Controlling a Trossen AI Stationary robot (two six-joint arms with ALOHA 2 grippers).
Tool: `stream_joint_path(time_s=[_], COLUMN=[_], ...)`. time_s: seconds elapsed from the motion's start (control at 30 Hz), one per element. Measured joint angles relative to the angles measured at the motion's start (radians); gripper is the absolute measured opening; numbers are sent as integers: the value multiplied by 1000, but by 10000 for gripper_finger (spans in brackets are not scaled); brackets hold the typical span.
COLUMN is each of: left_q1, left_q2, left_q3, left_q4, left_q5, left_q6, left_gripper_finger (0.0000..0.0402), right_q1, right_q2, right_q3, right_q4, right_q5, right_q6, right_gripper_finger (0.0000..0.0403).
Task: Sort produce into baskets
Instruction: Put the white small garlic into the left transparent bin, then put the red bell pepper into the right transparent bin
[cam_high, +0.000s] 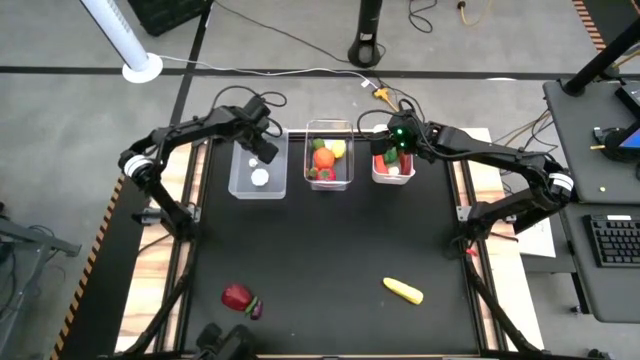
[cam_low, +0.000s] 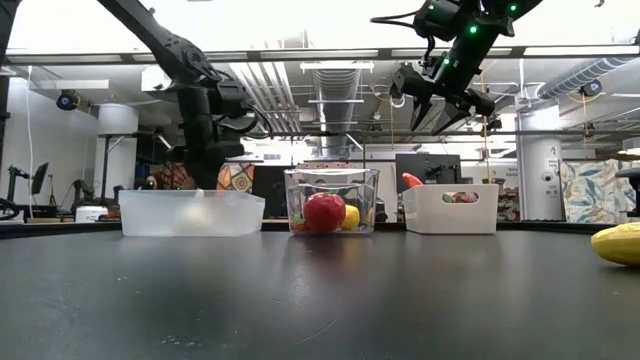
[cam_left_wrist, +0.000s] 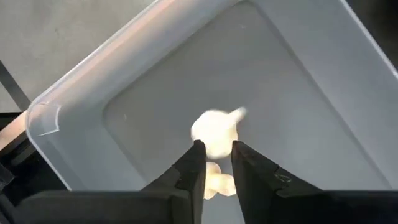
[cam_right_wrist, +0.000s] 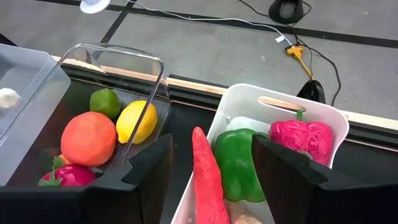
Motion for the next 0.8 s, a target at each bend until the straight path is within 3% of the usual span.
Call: stream_joint_path(time_s=[0.17,0.4,0.63,0.8], left_q1=[-3,-67,-268,-496], left_q2=[-27,-166,-410,-570], left_q3=[1,34,34,33], left_q4=[-36,-257,-514,-595], left_q5=[16,104,325,323], left_q6=[-1,-57,-73,-315], left_gripper_finger=[91,104,104,105], right_q1=[0,0,0,0], right_q2=[0,0,0,0], right_q3=[0,0,0,0], right_q4=[0,0,0,2], right_q5=[0,-22,-41,-42], right_q6=[0,-3,-6,-15], right_gripper_finger=[210,210,210,210])
